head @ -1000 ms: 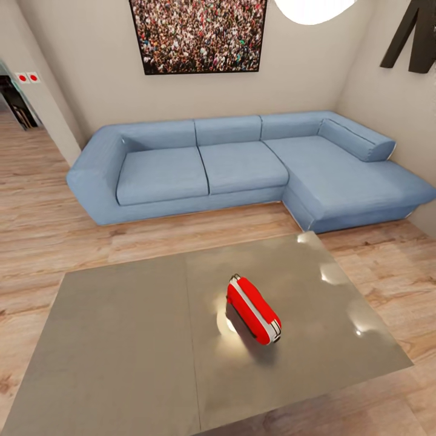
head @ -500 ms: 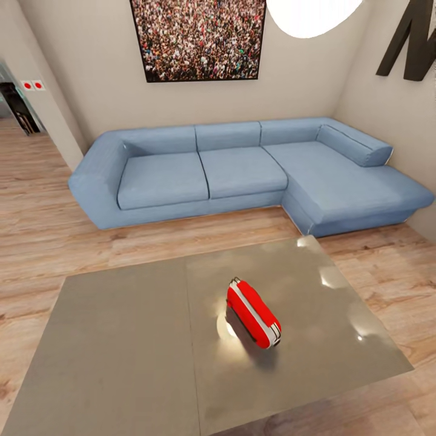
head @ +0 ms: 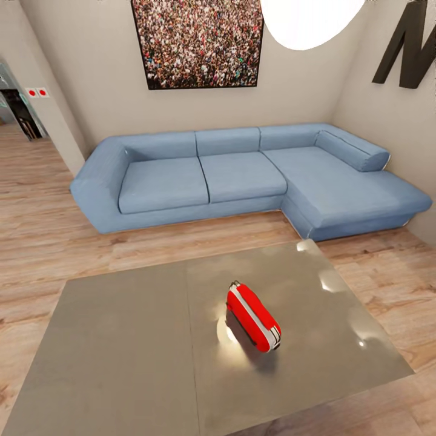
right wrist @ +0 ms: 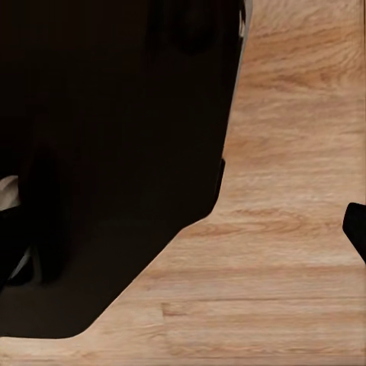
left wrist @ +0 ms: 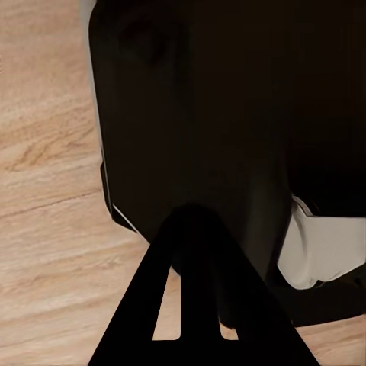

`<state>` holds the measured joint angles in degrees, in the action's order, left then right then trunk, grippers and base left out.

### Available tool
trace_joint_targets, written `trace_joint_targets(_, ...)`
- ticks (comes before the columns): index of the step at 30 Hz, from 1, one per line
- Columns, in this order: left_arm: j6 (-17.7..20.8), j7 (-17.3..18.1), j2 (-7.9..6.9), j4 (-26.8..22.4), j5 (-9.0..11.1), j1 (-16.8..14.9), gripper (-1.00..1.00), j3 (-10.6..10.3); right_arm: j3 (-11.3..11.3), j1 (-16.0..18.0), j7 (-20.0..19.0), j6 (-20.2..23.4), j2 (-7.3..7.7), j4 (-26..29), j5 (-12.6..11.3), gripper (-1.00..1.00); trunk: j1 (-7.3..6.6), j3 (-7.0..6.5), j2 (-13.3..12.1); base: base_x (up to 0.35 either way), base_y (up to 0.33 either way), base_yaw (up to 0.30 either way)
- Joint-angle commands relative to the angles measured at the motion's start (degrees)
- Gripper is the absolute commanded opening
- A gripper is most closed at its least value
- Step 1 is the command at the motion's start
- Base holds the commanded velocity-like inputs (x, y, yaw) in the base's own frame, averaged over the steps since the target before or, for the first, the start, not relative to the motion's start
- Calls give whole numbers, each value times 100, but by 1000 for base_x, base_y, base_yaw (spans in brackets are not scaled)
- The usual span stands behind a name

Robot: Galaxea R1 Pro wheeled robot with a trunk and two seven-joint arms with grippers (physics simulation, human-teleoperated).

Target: Turn on the radio receiver that's on the table in the living room.

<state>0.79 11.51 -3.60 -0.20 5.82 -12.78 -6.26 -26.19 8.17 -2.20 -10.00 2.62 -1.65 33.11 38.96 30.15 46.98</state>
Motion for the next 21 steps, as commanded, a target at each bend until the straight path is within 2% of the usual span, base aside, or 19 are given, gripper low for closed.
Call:
trace_joint_targets(1, -112, 0, 0, 1, 30, 59, -100, 2, 0, 0, 0, 3, 1, -1, -28, 100, 0, -10, 0, 0, 0, 0)
trace_joint_targets(15, -235, 0, 0, 2, 71, 127, -100, 17, 0, 0, 0, -2, -19, -2, -67, 100, 0, -138, 0, 0, 0, 0)
trace_joint_targets(21, -237, 0, 0, -5, 70, 127, -100, 25, 0, 0, 0, -2, -80, -2, -68, 100, 0, -193, 0, 0, 0, 0)
